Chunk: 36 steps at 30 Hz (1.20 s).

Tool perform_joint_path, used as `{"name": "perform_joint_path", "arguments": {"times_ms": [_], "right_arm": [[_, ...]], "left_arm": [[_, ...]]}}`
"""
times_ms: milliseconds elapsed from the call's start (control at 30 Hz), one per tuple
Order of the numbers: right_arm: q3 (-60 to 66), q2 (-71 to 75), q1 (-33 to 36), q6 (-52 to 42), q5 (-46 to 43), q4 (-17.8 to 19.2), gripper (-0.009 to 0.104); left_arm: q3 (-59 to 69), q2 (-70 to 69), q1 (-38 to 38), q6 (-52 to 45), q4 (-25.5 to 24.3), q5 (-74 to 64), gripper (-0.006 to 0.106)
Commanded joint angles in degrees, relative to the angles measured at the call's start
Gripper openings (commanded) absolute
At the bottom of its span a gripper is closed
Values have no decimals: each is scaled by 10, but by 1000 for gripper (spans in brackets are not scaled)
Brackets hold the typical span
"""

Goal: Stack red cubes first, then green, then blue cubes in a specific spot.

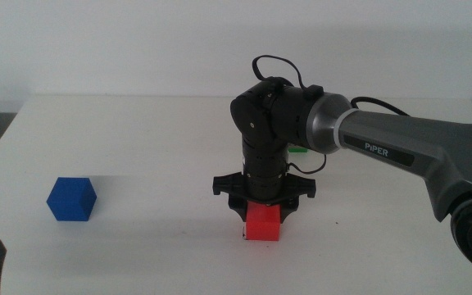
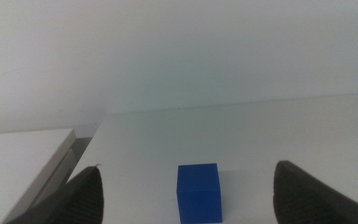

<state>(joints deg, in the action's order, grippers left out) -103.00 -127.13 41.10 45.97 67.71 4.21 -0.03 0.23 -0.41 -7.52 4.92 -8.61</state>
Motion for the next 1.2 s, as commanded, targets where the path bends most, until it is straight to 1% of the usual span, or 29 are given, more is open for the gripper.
{"name": "perform_joint_path", "arguments": {"times_ms": [0, 200, 367, 400, 533, 667, 733, 800, 833, 933, 1000, 1033, 1067, 1167], "right_arm": [[1, 3, 0, -1, -4, 2, 23], [1, 3, 0, -1, -31, 2, 23], [1, -1, 0, -4, -29, 3, 23], [1, -1, 0, -4, -24, 8, 36], [1, -1, 0, -4, -14, 10, 52], [1, -1, 0, -15, -14, 10, 74], [1, -1, 0, -18, -13, 10, 79], [-5, 14, 0, -27, -3, 11, 80], [-11, 29, 2, -30, 0, 21, 80], [-35, 87, 4, -66, 1, 60, 80], [-57, 124, -3, -75, 0, 89, 80], [-68, 134, -9, -78, 0, 98, 80], [-84, 140, -20, -87, 0, 105, 80], [-134, 132, -63, -121, 2, 107, 80]], "left_arm": [[0, -2, 1, 0, 0, 7, 94], [0, -2, 1, 0, 0, 7, 94], [0, -2, 1, 0, 0, 7, 94], [0, -2, 1, 0, 0, 7, 94], [0, -2, 1, 0, 0, 7, 94], [0, -2, 1, 0, 0, 7, 94], [0, -2, 1, 0, 0, 7, 94], [0, -2, 1, 0, 0, 7, 94], [0, -2, 1, 0, 0, 7, 94], [0, -2, 1, 0, 0, 7, 94], [0, -2, 1, 0, 0, 7, 94], [0, -2, 1, 0, 0, 7, 94], [0, -2, 1, 0, 0, 7, 94], [0, -2, 1, 0, 0, 7, 94]]}}
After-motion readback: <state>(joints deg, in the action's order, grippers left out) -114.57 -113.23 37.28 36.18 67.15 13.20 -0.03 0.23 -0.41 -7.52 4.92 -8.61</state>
